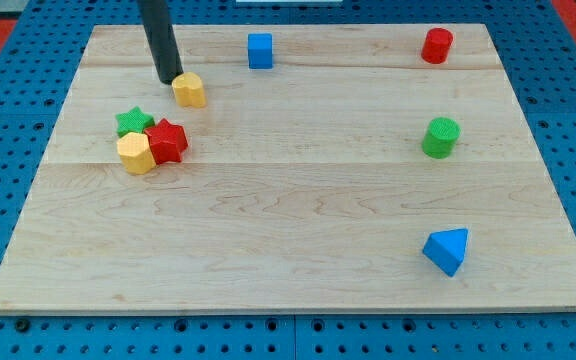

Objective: Place the yellow heart towards the stars

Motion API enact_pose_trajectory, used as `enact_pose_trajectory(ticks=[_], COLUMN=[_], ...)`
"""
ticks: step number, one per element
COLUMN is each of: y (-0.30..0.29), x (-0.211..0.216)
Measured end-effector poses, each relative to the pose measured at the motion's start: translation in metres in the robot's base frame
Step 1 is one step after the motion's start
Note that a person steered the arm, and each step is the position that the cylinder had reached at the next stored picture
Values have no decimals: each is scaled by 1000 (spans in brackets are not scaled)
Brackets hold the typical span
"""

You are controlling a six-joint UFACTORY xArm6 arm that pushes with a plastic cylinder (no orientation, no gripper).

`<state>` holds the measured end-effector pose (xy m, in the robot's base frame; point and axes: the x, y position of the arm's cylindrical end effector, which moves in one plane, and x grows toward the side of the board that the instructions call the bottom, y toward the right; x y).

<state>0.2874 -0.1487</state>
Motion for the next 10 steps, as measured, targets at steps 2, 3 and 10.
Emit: enact_pose_trajectory(ticks=[2, 3, 10], y=[35, 27, -6], x=[30, 48, 45])
